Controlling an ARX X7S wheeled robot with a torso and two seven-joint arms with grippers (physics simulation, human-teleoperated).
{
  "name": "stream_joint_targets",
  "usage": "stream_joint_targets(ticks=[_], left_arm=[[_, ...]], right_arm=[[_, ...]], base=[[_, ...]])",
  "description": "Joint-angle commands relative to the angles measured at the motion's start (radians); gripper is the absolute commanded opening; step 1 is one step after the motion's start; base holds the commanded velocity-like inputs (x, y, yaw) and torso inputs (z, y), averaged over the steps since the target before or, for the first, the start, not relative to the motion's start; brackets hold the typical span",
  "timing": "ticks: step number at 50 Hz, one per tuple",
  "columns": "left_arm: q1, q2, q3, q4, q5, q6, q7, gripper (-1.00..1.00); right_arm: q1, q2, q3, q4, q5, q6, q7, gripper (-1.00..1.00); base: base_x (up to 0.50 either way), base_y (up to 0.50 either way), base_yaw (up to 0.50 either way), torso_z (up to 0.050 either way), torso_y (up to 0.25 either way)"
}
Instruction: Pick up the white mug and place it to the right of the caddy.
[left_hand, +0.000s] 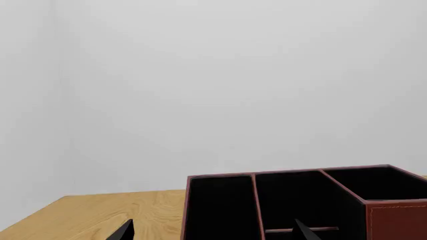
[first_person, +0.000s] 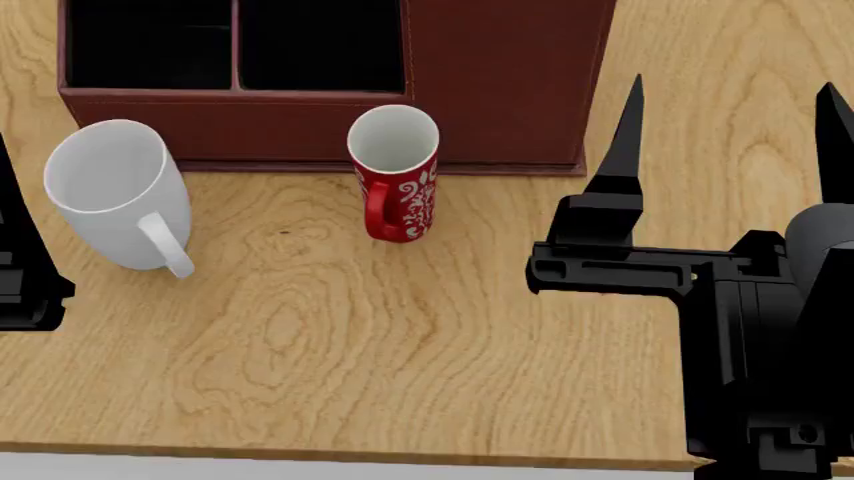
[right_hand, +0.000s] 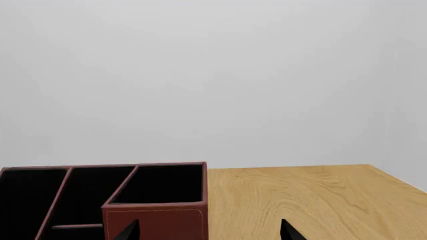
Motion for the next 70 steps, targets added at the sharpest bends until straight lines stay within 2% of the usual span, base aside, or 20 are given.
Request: stream_joint_targets(ticks=[1, 58, 70], left_arm=[[0.005, -0.004, 0.001, 0.01, -0.005, -0.003, -0.008, 1.0], [0.007, -0.026, 0.005, 0.039, -0.032, -0.018, -0.036, 1.0], [0.008, -0.029, 0.009, 0.038, -0.034, -0.015, -0.043, 1.0]], right_arm=[[-0.009, 0.004, 0.007, -0.006, 0.012, -0.004, 0.003, 1.0], [-0.041, 0.032, 0.002, -0.032, 0.032, -0.013, 0.041, 1.0], [-0.04, 0.047, 0.029, -0.095, 0.072, 0.075, 0.071, 1.0]], base=[[0.25, 0.0, 0.0, 0.0, 0.0], [0.22, 0.0, 0.0, 0.0, 0.0], [0.0, 0.0, 0.0, 0.0, 0.0]])
